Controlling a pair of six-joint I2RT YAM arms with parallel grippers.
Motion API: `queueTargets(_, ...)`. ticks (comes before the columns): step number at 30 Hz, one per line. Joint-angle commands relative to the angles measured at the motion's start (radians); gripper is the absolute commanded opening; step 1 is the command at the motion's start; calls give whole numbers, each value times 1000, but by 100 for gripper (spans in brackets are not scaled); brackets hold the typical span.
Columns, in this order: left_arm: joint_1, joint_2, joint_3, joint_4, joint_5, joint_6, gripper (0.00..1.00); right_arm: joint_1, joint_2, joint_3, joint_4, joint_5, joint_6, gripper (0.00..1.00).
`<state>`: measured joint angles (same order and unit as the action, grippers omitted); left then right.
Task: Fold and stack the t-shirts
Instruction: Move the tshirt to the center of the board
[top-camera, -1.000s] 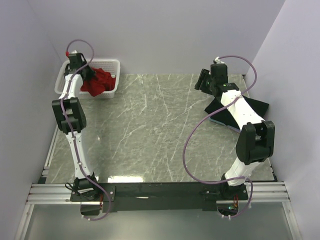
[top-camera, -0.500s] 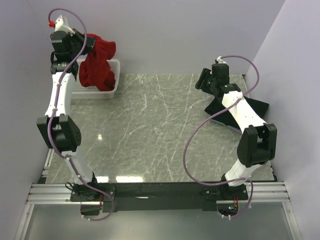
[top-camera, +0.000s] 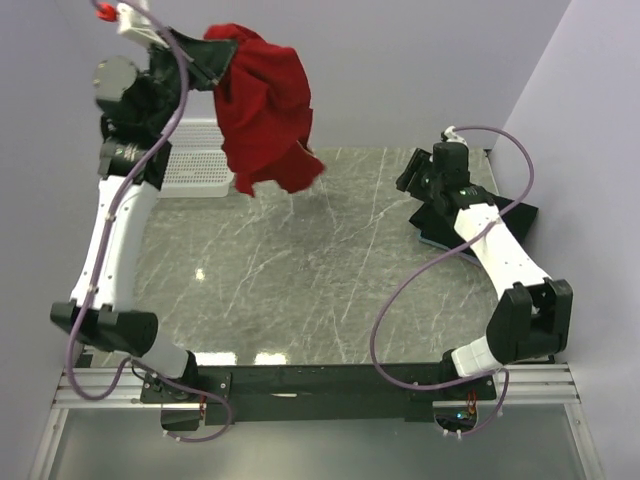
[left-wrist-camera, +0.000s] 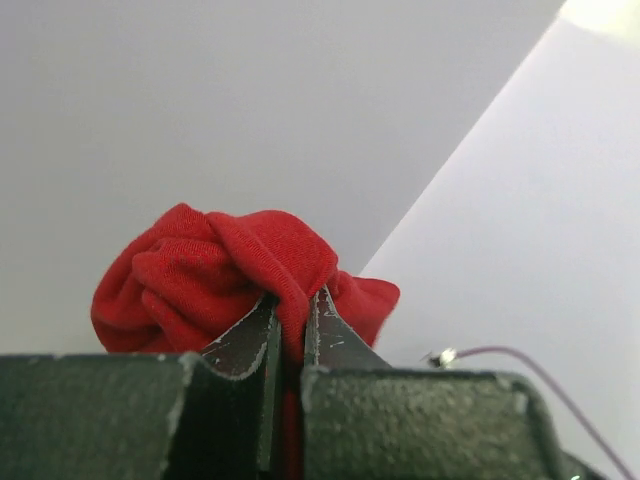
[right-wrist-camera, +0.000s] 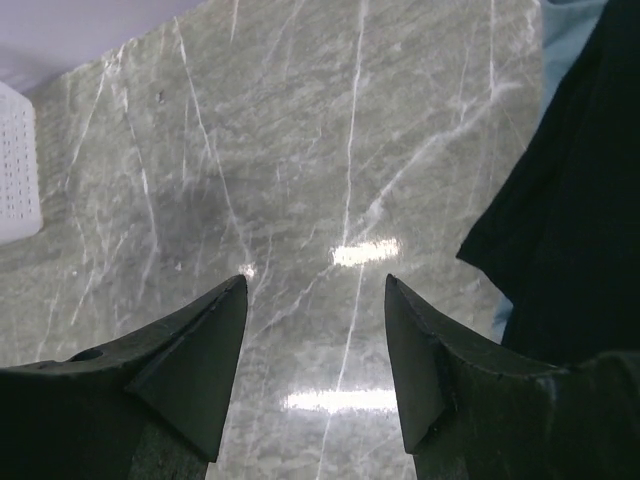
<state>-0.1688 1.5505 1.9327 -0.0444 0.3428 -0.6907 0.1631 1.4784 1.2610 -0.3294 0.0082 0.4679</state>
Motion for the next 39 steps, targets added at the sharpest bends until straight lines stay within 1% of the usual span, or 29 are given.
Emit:
queueTargets(1,2,-110,8,159,1,-85,0,-2,-84,-37,12,21,12,64)
queueTargets(3,-5,-130,-29,161,7,-98,0,-4,-108,-61,7,26,11,64)
queueTargets(6,-14,-168,-144,101,-11,-110,0,-2,-141,-94,-2,27,11,64)
queueTargets(7,-14,-178,-214,10,-57,-113,9,-4,-150,-101,-3,27,11,64)
queueTargets(9,-14,-178,-289,-120,-129,-131,36,-2,-173,-129,-8,26,8,64)
queueTargets(10,-14,-156,-369,-241,-174,-148,62,-4,-181,-140,-8,24,5,64)
queueTargets(11,-12,-139,-406,-289,-168,-141,70,-2,-188,-161,-8,19,0,64)
queueTargets(13,-23,-75,-504,-340,-142,-77,79,4,-204,-176,-23,7,-21,64)
queueTargets(14,-28,-57,-529,-413,-137,-67,82,7,-207,-187,-28,3,-32,64)
queueTargets(16,-60,-36,-613,-440,-157,-24,84,26,-207,-198,-49,-5,-70,64)
queueTargets(18,-86,-50,-655,-462,-209,-6,84,42,-199,-215,-71,-40,-110,64)
queueTargets(20,-136,-84,-702,-471,-292,19,84,56,-184,-235,-80,-89,-139,64)
queueTargets(22,-190,-104,-738,-494,-332,34,84,65,-167,-252,-91,-150,-153,64)
queueTargets(26,-291,-92,-742,-561,-331,57,81,104,-103,-281,-76,-226,-164,63)
queueTargets(27,-348,-84,-739,-575,-312,66,81,116,-87,-282,-71,-237,-160,63)
queueTargets(29,-408,-73,-736,-589,-311,82,79,150,-41,-270,-65,-261,-155,62)
queueTargets(30,-458,-58,-738,-597,-312,79,78,160,-26,-261,-77,-261,-155,62)
queueTargets(33,-536,-5,-730,-643,-311,60,66,190,14,-236,-94,-258,-161,61)
queueTargets(34,-557,9,-727,-678,-333,47,60,194,19,-238,-95,-260,-158,61)
queueTargets(36,-610,42,-727,-702,-356,14,56,199,19,-250,-83,-267,-141,61)
queueTargets(37,-626,48,-729,-712,-393,4,54,199,14,-264,-79,-270,-132,61)
queueTargets(39,-662,54,-741,-729,-410,-19,50,200,5,-278,-77,-269,-124,61)
